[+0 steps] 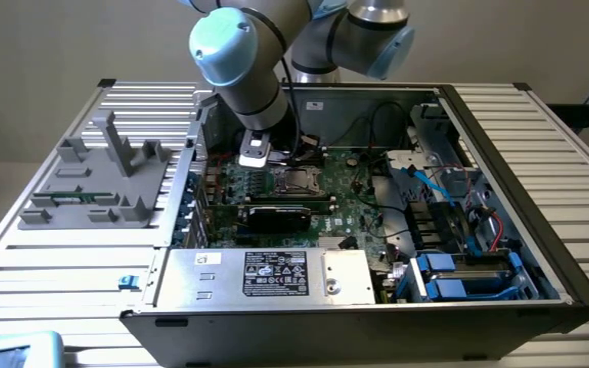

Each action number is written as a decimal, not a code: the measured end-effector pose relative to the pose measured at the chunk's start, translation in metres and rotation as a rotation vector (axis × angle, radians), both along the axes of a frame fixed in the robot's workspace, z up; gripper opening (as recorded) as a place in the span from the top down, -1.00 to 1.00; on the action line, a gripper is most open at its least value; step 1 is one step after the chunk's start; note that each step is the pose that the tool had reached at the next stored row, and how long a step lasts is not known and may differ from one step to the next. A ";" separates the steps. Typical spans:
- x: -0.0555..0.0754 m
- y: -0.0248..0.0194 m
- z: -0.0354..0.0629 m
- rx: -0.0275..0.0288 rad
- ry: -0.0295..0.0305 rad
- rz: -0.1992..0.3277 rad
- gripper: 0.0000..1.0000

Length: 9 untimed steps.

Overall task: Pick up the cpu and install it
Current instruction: 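Install the first cpu locking lever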

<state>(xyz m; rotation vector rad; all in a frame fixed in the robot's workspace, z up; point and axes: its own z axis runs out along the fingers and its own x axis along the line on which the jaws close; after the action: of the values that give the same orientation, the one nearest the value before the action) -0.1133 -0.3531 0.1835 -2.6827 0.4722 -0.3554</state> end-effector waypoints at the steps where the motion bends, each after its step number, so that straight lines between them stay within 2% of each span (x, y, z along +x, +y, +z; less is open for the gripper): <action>1: 0.000 0.0000 0.0000 -0.0001 0.0000 0.000 0.77; 9: 0.004 0.0000 0.0000 -0.0002 -0.0001 0.000 0.77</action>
<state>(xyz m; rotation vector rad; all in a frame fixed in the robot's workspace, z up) -0.1096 -0.3531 0.1835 -2.6829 0.4727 -0.3557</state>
